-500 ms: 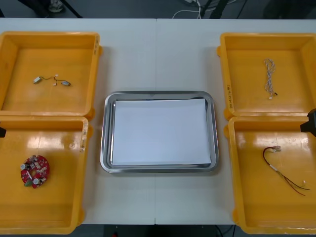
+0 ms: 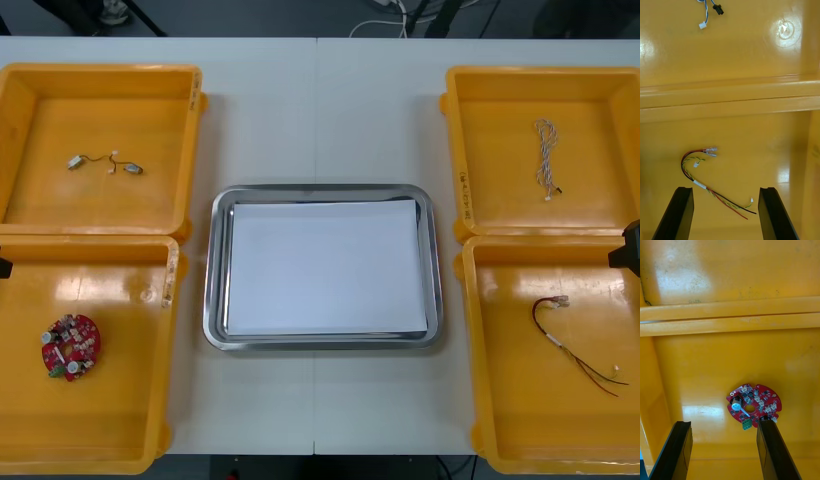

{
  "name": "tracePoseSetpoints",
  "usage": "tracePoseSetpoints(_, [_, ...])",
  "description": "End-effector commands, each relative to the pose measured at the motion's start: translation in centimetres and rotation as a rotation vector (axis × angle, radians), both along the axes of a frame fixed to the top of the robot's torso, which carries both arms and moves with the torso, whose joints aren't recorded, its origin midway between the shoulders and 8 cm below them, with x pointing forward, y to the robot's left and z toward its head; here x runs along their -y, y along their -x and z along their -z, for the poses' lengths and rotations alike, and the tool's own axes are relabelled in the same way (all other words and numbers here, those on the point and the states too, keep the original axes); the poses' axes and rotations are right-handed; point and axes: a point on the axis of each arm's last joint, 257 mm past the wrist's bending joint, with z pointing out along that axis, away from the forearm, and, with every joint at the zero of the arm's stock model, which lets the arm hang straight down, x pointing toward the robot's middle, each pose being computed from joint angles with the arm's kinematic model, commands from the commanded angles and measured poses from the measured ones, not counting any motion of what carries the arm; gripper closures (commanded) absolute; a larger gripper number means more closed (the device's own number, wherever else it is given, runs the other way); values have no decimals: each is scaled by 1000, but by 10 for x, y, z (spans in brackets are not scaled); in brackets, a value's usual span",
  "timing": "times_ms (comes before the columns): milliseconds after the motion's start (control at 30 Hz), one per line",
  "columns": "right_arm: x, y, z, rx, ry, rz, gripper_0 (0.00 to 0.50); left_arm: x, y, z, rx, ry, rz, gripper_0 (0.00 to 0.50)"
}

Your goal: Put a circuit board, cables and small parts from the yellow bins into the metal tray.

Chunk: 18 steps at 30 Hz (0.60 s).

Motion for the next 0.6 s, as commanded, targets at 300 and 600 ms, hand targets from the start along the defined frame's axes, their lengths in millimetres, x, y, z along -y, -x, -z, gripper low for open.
tracePoseSetpoints(300, [3,1,-3,9,10,-8,0,-7,4,-8,22,-11,-21,0])
tracePoseSetpoints(600, [3,1,-3,9,10,-8,0,-7,4,-8,22,-11,-21,0])
